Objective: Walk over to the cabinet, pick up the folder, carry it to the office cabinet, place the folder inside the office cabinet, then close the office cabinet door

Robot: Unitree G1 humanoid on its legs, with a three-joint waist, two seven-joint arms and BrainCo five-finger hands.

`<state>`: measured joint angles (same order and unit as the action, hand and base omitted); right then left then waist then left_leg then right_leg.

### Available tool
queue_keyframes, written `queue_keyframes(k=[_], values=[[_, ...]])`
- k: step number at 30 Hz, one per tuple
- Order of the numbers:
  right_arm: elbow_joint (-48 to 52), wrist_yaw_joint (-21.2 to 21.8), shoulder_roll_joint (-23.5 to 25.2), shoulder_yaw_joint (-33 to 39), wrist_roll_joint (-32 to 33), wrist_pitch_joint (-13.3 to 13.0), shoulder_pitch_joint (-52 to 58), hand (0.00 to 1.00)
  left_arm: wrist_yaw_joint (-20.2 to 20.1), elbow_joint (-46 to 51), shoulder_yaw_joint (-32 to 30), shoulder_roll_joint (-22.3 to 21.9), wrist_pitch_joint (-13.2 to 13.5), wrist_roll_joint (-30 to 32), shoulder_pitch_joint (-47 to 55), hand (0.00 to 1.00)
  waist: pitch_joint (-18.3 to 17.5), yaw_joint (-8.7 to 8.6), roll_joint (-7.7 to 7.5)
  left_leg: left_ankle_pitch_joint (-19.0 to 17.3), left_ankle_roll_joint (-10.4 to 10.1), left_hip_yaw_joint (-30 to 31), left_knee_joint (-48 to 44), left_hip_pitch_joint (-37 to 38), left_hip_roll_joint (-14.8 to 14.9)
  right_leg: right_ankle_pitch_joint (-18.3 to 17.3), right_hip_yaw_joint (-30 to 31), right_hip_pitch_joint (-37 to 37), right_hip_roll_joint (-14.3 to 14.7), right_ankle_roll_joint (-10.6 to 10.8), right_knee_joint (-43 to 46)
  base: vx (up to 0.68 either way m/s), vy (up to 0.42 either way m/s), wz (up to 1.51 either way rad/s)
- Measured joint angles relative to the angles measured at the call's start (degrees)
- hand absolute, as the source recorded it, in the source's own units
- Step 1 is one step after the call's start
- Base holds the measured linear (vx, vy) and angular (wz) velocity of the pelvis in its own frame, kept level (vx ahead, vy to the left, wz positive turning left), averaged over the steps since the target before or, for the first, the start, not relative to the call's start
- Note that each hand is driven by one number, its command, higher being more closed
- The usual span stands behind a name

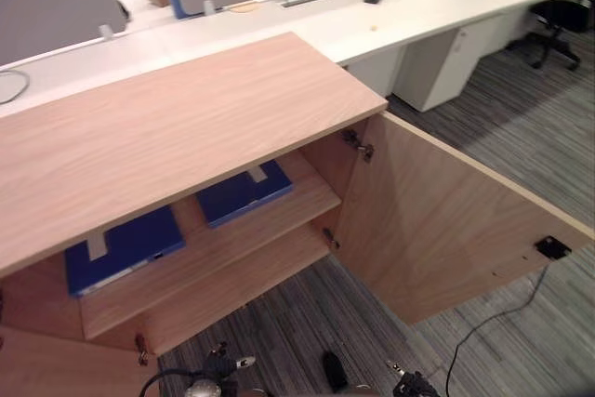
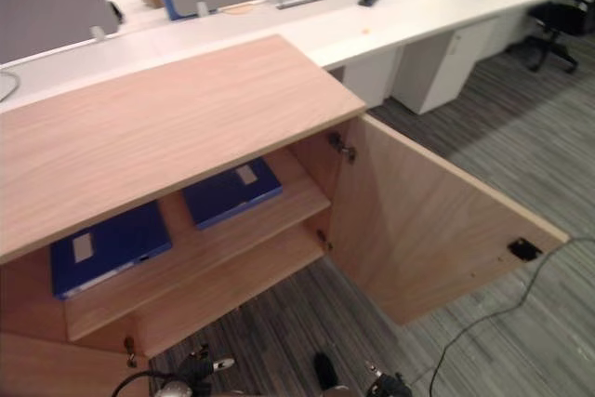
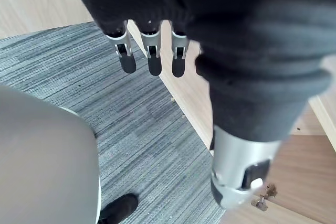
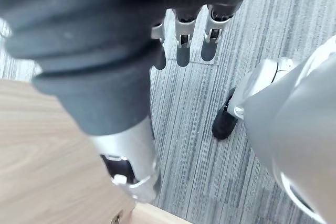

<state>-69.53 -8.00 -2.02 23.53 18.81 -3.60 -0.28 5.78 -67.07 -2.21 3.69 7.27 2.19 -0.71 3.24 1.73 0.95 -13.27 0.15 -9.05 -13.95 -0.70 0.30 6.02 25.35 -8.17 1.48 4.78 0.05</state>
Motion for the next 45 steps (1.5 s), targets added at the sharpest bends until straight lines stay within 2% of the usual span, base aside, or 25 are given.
queue_keyframes(k=[2, 4, 6, 7, 9, 11, 13, 15, 18, 20, 23, 25, 29, 31, 35, 41, 45], values=[[0.15, -0.02, 0.28, 0.12, 0.05, -0.02, -0.19, 0.00, -0.01, 0.05, -1.32, -0.23, 0.01, -0.18, 0.25, 0.00, 0.33, -0.10, 0.12, 0.05, 0.09, -1.76, 1.33, 2.12, -0.02, -0.52, 0.39, -0.82, 1.18, 0.11, 2.91, 0.09, 0.101, -0.67], [0.80, -0.01, 0.41, -0.15, 0.07, -0.06, -0.73, 0.00, 0.01, 0.44, -4.56, -1.39, 0.05, -0.78, -0.21, 0.00, 1.66, 0.63, 0.28, 0.24, 0.36, -5.05, 2.88, 4.97, 0.25, -0.93, -1.46, -2.50, 3.03, -0.08, 8.15, 0.04, 0.056, -0.81], [2.53, -0.01, 0.66, -0.14, 0.20, -0.12, -0.47, 0.00, 0.05, 1.37, -6.18, -2.11, 0.05, -0.83, -0.19, 0.00, 2.02, 0.46, 0.43, 0.54, 0.85, -6.80, 3.69, 5.30, 0.36, -3.26, -10.41, -4.28, 1.78, -2.54, 11.23, -0.01, 0.018, -0.40], [2.94, -0.04, 0.63, -0.16, 0.21, -0.12, -0.15, 0.00, 0.08, 2.34, -7.26, -2.81, 0.08, -1.05, -0.01, 0.00, 2.36, 0.65, 0.62, 0.88, 1.39, -7.70, 4.87, 6.41, -0.57, -7.13, -21.95, -5.64, -0.95, -4.75, 16.34, 0.00, 0.033, -0.24], [3.29, -0.04, 0.18, -0.08, 0.11, -0.12, 0.03, 0.00, 0.16, 2.51, -8.15, -3.14, 0.07, -2.39, 0.44, 0.00, 2.78, 0.49, 1.19, 0.95, 1.45, -9.07, 5.92, 7.92, -1.04, -10.14, -33.56, -5.66, -4.93, -5.45, 20.25, 0.01, 0.059, -0.27], [3.28, -0.04, 0.10, 0.12, 0.02, -0.12, -0.02, 0.00, 0.34, 2.39, -8.18, -2.90, 0.05, -3.33, 0.92, 0.00, 2.83, 0.22, 1.20, 1.14, 1.07, -9.00, 6.54, 8.16, -0.52, -10.34, -36.06, -5.19, -5.20, -5.30, 19.29, 0.06, 0.014, -0.06], [2.48, -0.05, -0.13, 0.16, -0.09, -0.09, 0.03, 0.00, 0.43, 2.27, -7.58, -2.85, 0.05, -3.34, 0.98, 0.00, 2.98, -0.11, 1.46, 1.80, 0.00, -8.19, 7.74, 8.89, 0.39, -8.81, -36.09, -3.73, -3.27, -5.65, 15.24, 0.11, -0.068, 0.01], [2.28, -0.07, -0.12, 0.31, -0.37, -0.06, -0.09, 0.00, 0.45, 1.81, -6.79, -2.37, 0.04, -3.08, 1.00, 0.00, 2.93, -0.02, 1.74, 2.12, -0.53, -7.08, 7.84, 8.18, 2.11, -5.43, -36.01, -0.41, -0.26, -6.18, 6.89, 0.09, -0.108, -0.14], [1.53, -0.06, -0.02, 2.39, -0.78, -0.05, -0.09, 0.00, 0.64, 1.71, -6.62, -2.31, -0.02, -3.11, 1.05, 0.00, 2.80, 0.14, 1.76, 2.36, -0.93, -6.35, 7.84, 8.30, 2.96, -0.63, -35.00, 4.23, 1.86, -7.35, -2.73, 0.09, -0.099, -0.18], [1.26, -0.06, -0.04, 2.43, -0.81, -0.06, -0.16, 0.00, 0.69, 1.49, -6.63, -2.32, -0.02, -3.57, 1.08, 0.00, 2.75, 0.60, 1.71, 2.34, -0.98, -6.18, 7.84, 8.96, 3.08, 0.47, -33.48, 5.54, 2.57, -7.67, -4.95, 0.09, -0.029, -0.41], [1.22, -0.06, -0.02, 2.48, -0.81, -0.07, -0.17, 0.00, 0.69, 1.25, -5.95, -2.30, -0.04, -4.03, 0.81, 0.00, 2.54, 0.78, 1.60, 2.20, -1.19, -6.13, 6.69, 9.58, 3.13, 0.46, -31.55, 6.15, 2.89, -7.66, -4.94, 0.07, -0.004, -0.39], [1.20, -0.06, 0.05, 2.98, -0.80, -0.07, -0.08, 0.00, 0.67, 1.26, -5.62, -2.32, -0.04, -4.03, 0.61, 0.00, 2.57, 0.76, 1.55, 1.49, -1.75, -6.06, 3.89, 9.45, 3.24, 0.45, -30.57, 7.00, 2.83, -7.65, -4.94, 0.04, 0.011, -0.30], [1.23, -0.07, 0.32, 3.91, -0.69, -0.21, -0.09, 0.00, 0.46, 1.27, -4.70, -2.33, 0.00, -4.01, 0.19, 0.00, 2.39, 0.90, 1.50, -0.81, -1.52, -5.68, -4.15, 6.79, 3.60, 0.85, -27.54, 7.30, 2.76, -7.09, -4.95, -0.02, 0.020, -0.34], [1.22, -0.09, 0.30, 3.96, -0.41, -0.35, 0.02, 0.00, 0.40, 1.27, -4.69, -2.28, 0.03, -4.00, 0.22, 0.00, 2.40, 0.98, 1.48, -1.18, -1.40, -3.18, -6.33, 6.08, 2.95, 1.25, -25.55, 7.14, 2.59, -6.58, -4.95, -0.04, 0.019, -0.43], [1.24, -0.06, 0.25, 4.01, 0.28, -0.54, -0.09, 0.00, 0.28, 1.26, -4.19, -2.25, 0.05, -3.88, 0.08, 0.00, 1.99, 0.88, 1.68, -2.18, -0.64, 0.08, -3.54, 5.69, 1.73, 2.95, -22.65, 4.05, 2.84, -5.57, -4.94, -0.07, 0.035, -0.42], [1.27, -0.07, 0.13, 4.46, 0.52, -0.57, -0.05, 0.00, 0.03, 1.24, -3.24, -2.32, 0.05, -1.60, -0.10, 0.00, 2.13, 0.47, 1.88, -2.47, 0.02, 0.35, 1.33, 6.64, -1.09, 5.36, -19.12, 1.12, 2.16, -3.85, -4.88, -0.12, 0.086, -0.34], [2.61, -0.04, 0.35, 3.50, 2.19, -0.63, -0.01, 0.00, -0.05, 1.29, -4.77, -2.70, 0.07, -0.68, 0.23, 0.00, 2.39, 0.32, 1.97, -2.21, 0.47, -0.75, 1.52, 7.89, -2.25, 5.25, -18.88, -0.28, 1.86, -3.84, -0.91, -0.16, 0.096, -0.25]])
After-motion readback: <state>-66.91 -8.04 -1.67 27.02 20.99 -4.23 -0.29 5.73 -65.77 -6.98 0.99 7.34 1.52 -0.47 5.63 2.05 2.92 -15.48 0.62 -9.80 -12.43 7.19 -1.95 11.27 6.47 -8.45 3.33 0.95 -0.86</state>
